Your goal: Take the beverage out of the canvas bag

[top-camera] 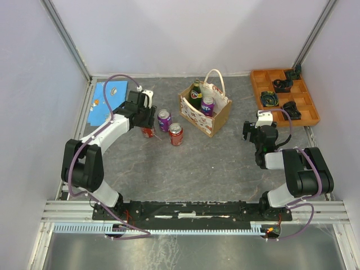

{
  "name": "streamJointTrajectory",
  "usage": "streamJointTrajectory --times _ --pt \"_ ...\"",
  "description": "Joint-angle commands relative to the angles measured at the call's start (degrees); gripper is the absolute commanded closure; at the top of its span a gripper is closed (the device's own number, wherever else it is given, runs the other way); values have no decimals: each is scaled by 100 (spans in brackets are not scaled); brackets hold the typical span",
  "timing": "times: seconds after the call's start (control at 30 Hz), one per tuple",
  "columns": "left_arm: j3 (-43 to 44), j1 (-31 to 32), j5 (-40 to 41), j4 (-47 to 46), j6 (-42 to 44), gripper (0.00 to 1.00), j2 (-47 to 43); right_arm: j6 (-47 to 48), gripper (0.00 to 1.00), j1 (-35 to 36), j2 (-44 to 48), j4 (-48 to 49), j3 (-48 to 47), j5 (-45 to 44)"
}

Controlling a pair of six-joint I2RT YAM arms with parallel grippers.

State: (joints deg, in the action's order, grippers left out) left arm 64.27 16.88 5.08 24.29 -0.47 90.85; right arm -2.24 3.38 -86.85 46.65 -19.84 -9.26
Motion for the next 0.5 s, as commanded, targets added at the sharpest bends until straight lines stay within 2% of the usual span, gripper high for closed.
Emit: streamJointTrajectory --times 0.0,0.1,0.17,0.27,0.3,0.33,0.37,0.47 --pt "380 4 124 -392 -85 87 116 2 1 -4 11 201 -161 -15" --pt "401 -1 67 -379 -108 56 153 1 1 -4 13 197 -161 -14" --pt "431 -5 31 -350 -126 40 161 -4 1 -4 10 202 -161 -15" --pt "469 -1 12 -289 -129 24 141 9 1 -6 14 202 -161 -15" --pt "491 3 25 -266 -129 16 126 -2 1 -8 15 204 -161 -10" --pt "510 0 22 -247 -129 3 102 4 1 -4 12 199 -161 -14" --pt "526 -2 25 -231 -117 0 81 6 1 -8 15 200 -161 -15" --pt "595 2 24 -170 -112 1 2 -3 1 -4 12 195 -160 -15"
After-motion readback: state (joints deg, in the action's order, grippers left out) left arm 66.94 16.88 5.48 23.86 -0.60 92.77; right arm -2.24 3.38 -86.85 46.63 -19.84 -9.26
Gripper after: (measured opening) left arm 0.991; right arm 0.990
